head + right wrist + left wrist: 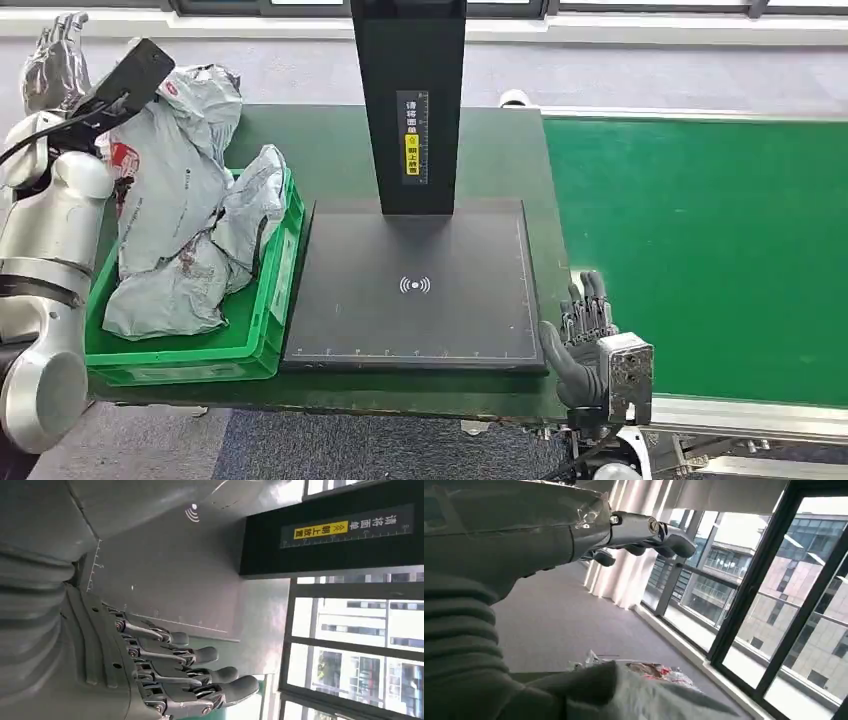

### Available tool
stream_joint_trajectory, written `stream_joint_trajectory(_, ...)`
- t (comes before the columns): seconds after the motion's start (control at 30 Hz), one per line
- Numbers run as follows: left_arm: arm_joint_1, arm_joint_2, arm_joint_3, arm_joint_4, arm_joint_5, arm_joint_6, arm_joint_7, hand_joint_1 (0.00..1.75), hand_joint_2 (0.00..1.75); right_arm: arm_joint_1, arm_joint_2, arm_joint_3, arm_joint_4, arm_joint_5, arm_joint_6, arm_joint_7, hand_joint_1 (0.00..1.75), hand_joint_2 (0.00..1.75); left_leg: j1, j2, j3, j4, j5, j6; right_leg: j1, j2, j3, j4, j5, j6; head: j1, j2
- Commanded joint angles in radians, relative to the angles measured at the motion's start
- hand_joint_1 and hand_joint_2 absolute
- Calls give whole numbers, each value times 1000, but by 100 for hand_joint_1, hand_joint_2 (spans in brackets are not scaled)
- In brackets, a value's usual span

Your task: Moved the parcel from conveyor to table for the left to box.

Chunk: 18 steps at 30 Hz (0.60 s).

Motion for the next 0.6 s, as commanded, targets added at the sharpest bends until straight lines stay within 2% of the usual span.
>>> stream_joint_trajectory(0.03,-60,-29,82,76,327,-290,-88,0,0,-1,-2,-76,20,5,-10,12,0,175,1,0,1,0,0,1,1,-5,2,-1,0,0,0,0)
stream_joint_trajectory(0.07,-60,-29,121,101,439,-421,-120,0,0,-3,-7,-74,29,5,-11,12,0,175,1,0,2,-1,0,1,1,-6,3,-2,0,0,0,0)
stream_joint_trajectory(0.1,-53,-10,117,108,482,-489,-135,0,0,-7,-12,-72,38,5,-11,12,0,175,0,1,2,-1,0,1,1,-5,3,-2,0,0,0,0)
stream_joint_trajectory(0.13,-43,31,70,118,531,-633,-181,0,0,-17,-21,-66,56,1,-5,12,0,175,0,2,4,-3,1,2,1,-5,5,-4,1,0,0,0)
stream_joint_trajectory(0.17,-35,67,50,136,577,-710,-190,0,0,-28,-28,-62,68,-2,-3,12,0,175,0,3,2,-1,0,1,1,0,2,-1,0,0,0,0)
stream_joint_trajectory(0.27,7,129,-8,150,599,-771,-209,0,0,-49,-34,-55,88,-7,-6,12,0,175,-1,9,5,-4,0,1,0,3,3,-3,2,0,0,0)
stream_joint_trajectory(0.43,2,211,-208,221,443,-735,-257,0,0,-61,-40,-42,89,-9,-11,24,0,175,0,9,6,-5,0,1,1,3,4,-4,1,-1,0,0)
stream_joint_trajectory(0.5,-39,228,-292,308,316,-643,-172,0,0,-60,-35,-42,82,0,-6,36,0,175,0,7,3,-3,0,1,1,2,2,-2,0,0,0,0)
stream_joint_trajectory(0.6,-54,270,-437,398,39,-444,136,0,0,-73,-18,-34,87,26,32,56,0,175,1,7,4,-4,0,1,3,-1,4,-3,1,0,0,0)
